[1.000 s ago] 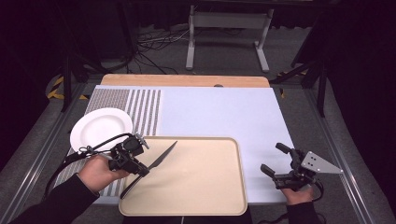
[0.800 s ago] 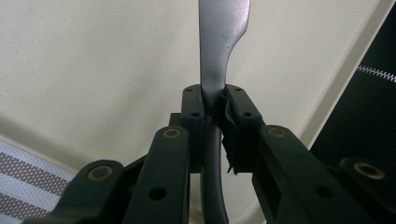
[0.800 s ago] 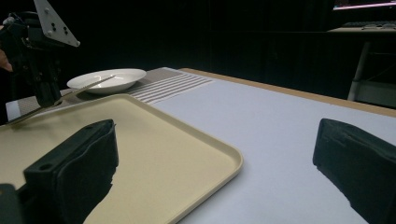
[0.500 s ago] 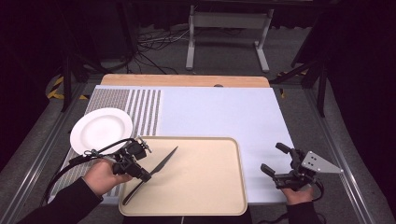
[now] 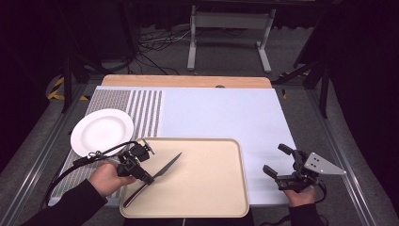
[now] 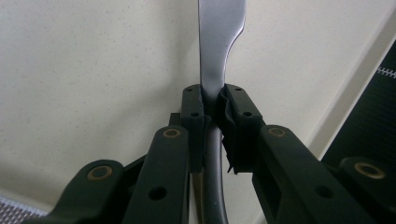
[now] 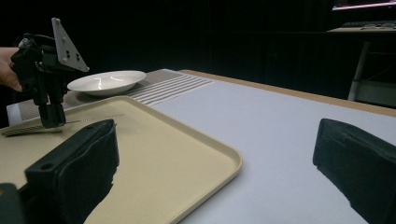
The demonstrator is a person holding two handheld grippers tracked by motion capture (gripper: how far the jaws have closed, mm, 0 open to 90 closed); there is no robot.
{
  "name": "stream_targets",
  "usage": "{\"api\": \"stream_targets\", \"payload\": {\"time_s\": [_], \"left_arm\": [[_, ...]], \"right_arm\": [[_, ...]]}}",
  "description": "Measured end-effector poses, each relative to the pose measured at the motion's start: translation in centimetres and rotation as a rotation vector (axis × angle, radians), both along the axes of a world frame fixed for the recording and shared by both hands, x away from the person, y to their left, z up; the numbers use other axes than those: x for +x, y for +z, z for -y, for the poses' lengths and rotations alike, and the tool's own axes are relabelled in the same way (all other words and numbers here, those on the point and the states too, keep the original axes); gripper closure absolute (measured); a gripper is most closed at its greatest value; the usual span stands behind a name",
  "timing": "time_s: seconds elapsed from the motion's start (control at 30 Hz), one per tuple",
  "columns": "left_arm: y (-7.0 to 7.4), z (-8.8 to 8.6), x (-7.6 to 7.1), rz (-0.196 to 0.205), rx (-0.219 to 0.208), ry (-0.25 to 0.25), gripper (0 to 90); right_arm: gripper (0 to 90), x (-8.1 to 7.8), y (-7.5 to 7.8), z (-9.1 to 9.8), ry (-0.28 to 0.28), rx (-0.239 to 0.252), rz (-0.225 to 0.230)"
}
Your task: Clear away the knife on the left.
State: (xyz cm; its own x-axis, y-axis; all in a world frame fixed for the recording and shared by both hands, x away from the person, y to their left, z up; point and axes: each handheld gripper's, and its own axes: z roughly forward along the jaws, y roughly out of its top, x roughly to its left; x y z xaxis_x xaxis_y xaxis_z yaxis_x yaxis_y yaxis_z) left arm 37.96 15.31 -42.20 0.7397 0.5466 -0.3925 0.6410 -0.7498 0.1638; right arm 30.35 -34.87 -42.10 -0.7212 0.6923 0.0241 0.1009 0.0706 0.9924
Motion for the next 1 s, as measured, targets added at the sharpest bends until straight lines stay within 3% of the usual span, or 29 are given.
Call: {"api": "stream_targets", "payload": {"time_s": [0.43, 0.53, 0.57, 0.73, 0.9, 1.0], "left_arm": [[-0.6, 0.2, 0.0, -0.007, 0.0, -0.009, 79.5], [-0.4, 0.2, 0.0, -0.007, -0.011, -0.022, 77.3], [-0.3, 0.2, 0.0, -0.005, -0.017, -0.026, 72.2], [0.7, 0.2, 0.0, 0.034, -0.059, -0.04, 54.4], [1.7, 0.2, -0.2, 0.116, -0.14, -0.065, 39.4], [2.0, 0.4, -0.6, 0.196, -0.199, -0.066, 29.5]], "right_arm": [[1.3, 0.0, 0.0, 0.1, -0.002, 0.004, -0.001], [1.3, 0.0, 0.0, 0.1, -0.001, 0.0, 0.0], [1.3, 0.0, 0.1, 0.1, -0.003, -0.001, 0.002], [1.3, 0.0, 0.0, 0.1, -0.002, 0.0, 0.003], [1.3, 0.0, 0.0, 0.1, -0.002, -0.002, 0.004], [1.3, 0.0, 0.0, 0.0, -0.002, -0.001, 0.003]]}}
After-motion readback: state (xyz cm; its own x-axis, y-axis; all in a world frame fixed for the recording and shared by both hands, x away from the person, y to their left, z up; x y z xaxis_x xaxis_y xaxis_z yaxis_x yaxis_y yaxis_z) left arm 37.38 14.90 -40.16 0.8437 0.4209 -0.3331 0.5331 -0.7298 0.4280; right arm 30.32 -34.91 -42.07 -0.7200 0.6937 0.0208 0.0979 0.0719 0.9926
